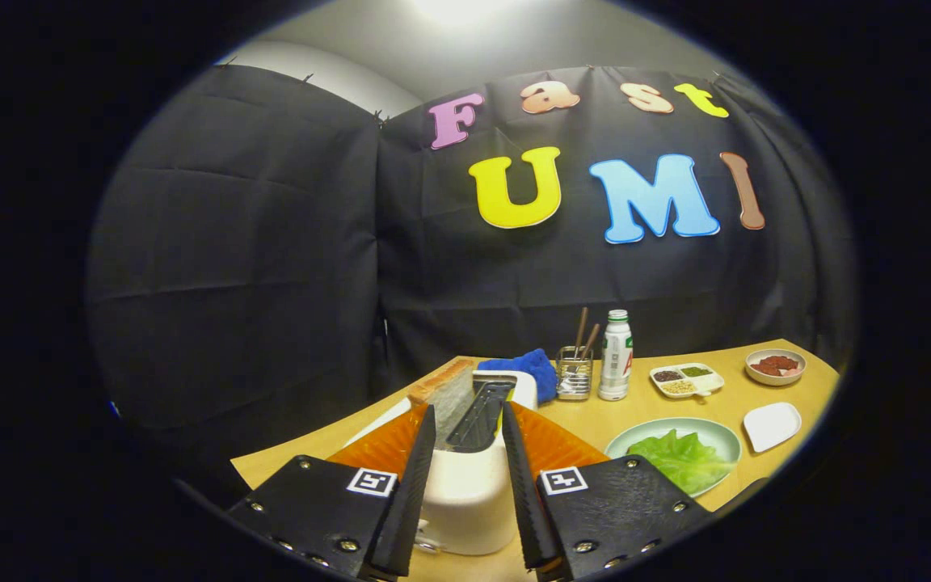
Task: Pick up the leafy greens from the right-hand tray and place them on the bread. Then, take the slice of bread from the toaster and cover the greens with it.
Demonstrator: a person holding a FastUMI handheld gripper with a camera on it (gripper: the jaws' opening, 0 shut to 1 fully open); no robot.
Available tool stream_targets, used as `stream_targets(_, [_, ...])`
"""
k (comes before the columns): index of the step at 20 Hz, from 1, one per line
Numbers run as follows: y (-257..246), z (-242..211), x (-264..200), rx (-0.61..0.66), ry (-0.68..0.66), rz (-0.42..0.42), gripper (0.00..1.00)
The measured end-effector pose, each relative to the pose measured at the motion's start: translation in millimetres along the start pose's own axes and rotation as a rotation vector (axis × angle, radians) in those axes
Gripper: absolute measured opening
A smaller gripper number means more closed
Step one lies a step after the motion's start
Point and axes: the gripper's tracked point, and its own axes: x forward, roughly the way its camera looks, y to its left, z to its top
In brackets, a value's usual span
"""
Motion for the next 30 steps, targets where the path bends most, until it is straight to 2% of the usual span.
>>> stream_targets(10, [28, 0, 38, -0.013, -0.01, -0.038, 0.5])
stream_targets(12, [23, 0, 42, -0.047, -0.023, -0.087, 0.5])
stream_targets(13, [24, -2, 40, -0.046, -0.016, -0.089, 0.28])
stream_targets(18, [27, -5, 52, 0.005, -0.001, -0.089, 0.27])
stream_targets(20, [19, -2, 51, 0.001, -0.004, -0.124, 0.26])
stream_targets(21, [18, -2, 54, -0.001, 0.005, -0.122, 0.11])
stream_targets(24, [17, -2, 54, -0.006, 0.011, -0.132, 0.1])
stream_targets(25, [19, 0, 54, -0.017, 0.014, -0.129, 0.03])
stream_targets(30, [22, 2, 54, -0.002, 0.02, -0.097, 0.03])
